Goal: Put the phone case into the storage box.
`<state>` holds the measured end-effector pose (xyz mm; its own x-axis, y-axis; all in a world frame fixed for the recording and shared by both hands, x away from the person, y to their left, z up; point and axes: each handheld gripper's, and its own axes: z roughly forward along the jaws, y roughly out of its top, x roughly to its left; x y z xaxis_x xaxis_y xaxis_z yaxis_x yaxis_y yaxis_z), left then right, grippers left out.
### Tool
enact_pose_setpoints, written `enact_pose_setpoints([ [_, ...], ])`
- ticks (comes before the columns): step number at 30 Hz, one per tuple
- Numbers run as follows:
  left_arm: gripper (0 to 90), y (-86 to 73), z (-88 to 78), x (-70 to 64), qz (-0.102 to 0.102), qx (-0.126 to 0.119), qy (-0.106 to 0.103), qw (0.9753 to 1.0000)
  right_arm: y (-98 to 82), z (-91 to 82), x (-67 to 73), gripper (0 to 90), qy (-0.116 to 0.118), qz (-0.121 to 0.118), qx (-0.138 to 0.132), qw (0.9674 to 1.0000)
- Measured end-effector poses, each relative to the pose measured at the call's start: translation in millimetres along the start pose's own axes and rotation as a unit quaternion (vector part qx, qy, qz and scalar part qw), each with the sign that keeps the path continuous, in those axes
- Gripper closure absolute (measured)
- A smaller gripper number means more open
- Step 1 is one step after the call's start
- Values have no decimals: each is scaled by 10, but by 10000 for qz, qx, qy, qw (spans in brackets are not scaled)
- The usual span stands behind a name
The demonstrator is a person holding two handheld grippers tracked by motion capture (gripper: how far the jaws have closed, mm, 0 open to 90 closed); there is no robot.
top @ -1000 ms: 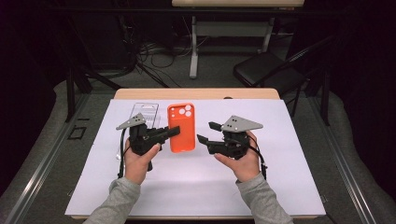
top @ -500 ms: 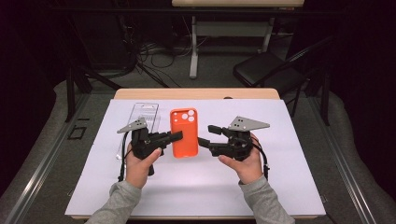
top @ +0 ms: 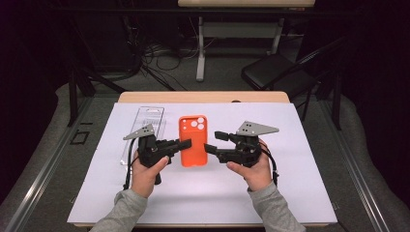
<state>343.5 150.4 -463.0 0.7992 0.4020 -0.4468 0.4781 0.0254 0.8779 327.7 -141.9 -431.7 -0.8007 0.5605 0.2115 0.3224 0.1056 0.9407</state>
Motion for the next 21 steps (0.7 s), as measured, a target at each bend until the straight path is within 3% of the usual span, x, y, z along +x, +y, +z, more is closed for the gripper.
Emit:
enact_pose_setpoints([
  [10,803,-45,65,-48,-3,107,-123,9999,-43,10,-18,416,51,221,41,9997],
  [21,803,-88,117,-82,36,170,-186,9997,-59,-3,-27,534,146,454,60,9988],
])
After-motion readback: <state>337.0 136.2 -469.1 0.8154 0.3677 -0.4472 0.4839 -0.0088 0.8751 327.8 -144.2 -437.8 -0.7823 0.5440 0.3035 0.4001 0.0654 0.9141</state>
